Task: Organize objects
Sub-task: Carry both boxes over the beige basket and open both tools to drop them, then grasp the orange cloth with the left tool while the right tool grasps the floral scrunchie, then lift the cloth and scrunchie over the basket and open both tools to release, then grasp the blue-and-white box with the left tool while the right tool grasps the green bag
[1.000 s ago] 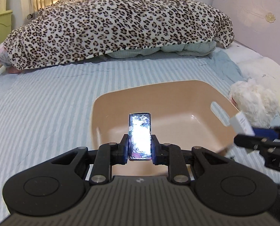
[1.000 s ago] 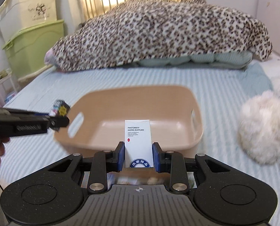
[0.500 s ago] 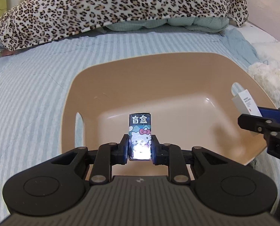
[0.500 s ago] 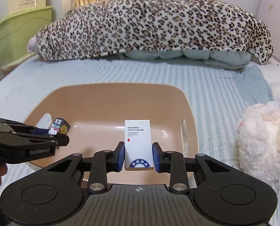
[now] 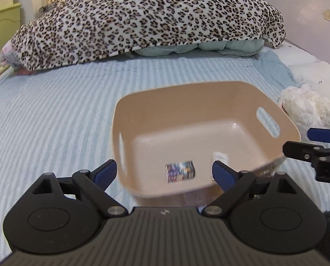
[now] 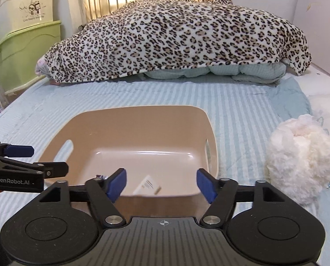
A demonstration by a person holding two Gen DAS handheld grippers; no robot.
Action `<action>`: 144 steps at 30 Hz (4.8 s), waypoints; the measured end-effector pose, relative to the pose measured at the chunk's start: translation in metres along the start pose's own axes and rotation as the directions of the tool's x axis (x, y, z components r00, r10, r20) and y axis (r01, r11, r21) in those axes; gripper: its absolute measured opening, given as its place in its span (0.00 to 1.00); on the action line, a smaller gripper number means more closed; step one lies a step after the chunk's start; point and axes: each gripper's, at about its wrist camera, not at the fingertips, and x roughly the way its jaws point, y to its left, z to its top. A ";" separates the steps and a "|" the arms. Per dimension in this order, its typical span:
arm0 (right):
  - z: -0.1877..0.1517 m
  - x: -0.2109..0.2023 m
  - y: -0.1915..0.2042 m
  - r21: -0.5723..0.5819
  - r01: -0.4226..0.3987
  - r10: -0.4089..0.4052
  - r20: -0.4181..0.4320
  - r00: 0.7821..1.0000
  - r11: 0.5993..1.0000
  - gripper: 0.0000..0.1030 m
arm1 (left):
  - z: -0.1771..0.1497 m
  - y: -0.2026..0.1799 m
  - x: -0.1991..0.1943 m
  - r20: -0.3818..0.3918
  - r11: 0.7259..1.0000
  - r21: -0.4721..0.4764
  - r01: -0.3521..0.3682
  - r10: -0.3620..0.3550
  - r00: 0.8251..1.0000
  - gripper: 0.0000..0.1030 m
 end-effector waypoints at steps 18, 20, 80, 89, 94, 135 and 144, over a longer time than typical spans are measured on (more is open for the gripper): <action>-0.070 0.003 0.027 -0.126 -0.054 0.029 -0.188 0.982 0.991 0.84 | -0.090 -0.004 0.019 -0.223 0.999 0.045 0.023 -0.012 0.975 0.92; -0.074 0.008 0.031 -0.135 -0.057 0.030 -0.194 0.980 0.989 0.84 | -0.093 -0.004 0.025 -0.237 0.999 0.040 0.024 -0.014 0.971 0.92; 0.007 -0.043 -0.009 -0.058 -0.045 0.055 0.172 0.984 0.997 0.04 | 0.015 -0.034 -0.016 0.085 0.997 0.043 0.059 -0.063 0.994 0.12; 0.018 0.018 -0.025 -0.015 0.050 -0.048 0.122 0.991 0.999 0.04 | 0.029 -0.034 0.074 -0.007 0.998 -0.066 -0.014 0.014 1.000 0.12; 0.018 0.047 -0.016 -0.057 0.086 -0.082 0.063 0.995 0.995 0.05 | 0.030 -0.031 0.101 -0.049 0.997 -0.064 -0.034 0.031 0.998 0.12; -0.072 0.042 -0.029 -0.065 0.032 -0.048 -0.260 0.964 0.997 0.76 | -0.057 -0.046 0.063 -0.213 0.997 0.080 0.016 0.002 0.977 0.82; -0.076 0.069 -0.031 -0.035 0.052 -0.059 -0.271 0.961 0.998 0.78 | -0.060 -0.041 0.089 -0.285 0.999 0.016 0.048 -0.042 0.958 0.82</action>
